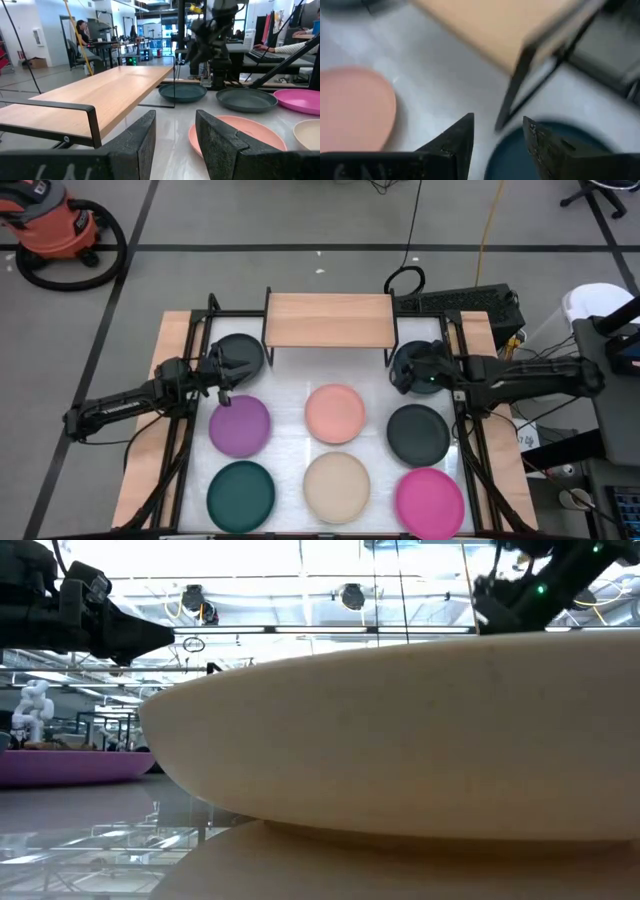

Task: Place and stack plates onto a shelf
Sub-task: Put the dark blue plate on the shelf

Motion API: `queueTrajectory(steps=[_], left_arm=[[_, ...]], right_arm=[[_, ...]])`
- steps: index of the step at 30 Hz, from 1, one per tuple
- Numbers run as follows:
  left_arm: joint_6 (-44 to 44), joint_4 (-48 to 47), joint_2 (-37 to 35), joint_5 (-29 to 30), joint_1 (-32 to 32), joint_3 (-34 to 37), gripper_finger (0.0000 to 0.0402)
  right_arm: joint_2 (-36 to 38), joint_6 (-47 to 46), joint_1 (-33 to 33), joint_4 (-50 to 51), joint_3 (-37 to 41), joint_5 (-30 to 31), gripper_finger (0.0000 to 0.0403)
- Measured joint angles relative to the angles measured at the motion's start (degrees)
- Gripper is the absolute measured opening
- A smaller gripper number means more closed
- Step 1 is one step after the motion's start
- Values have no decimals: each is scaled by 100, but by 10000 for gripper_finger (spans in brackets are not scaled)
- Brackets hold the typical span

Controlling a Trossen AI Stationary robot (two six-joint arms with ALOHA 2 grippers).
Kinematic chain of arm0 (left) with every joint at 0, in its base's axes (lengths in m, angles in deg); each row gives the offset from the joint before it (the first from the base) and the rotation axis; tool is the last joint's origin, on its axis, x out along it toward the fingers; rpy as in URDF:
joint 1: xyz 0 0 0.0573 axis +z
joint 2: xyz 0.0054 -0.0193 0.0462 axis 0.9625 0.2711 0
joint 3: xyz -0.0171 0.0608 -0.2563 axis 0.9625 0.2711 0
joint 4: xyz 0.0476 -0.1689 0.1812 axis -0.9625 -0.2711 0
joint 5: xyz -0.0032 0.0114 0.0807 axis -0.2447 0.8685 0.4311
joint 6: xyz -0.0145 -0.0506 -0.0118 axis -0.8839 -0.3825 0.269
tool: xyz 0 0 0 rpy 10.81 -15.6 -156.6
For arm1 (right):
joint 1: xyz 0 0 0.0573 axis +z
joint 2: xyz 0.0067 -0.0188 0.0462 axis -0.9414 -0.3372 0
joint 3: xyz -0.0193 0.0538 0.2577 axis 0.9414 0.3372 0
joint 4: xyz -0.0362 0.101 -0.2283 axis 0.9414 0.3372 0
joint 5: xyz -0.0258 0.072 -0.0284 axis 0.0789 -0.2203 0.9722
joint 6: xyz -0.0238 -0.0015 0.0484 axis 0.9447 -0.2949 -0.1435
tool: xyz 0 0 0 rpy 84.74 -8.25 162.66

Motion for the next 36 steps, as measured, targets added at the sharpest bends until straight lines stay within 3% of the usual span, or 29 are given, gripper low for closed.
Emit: queueTrajectory(steps=[4,13,36], left_arm=[[0,-1,0,0,-2,0,145],[0,3,0,2,-2,0,145],[0,-7,0,0,0,0,145]], right_arm=[[-251,-555,-277,523,42,-557,150],[-1238,-444,-736,261,291,-1395,150],[-2844,2,-1289,-652,280,-1986,139]])
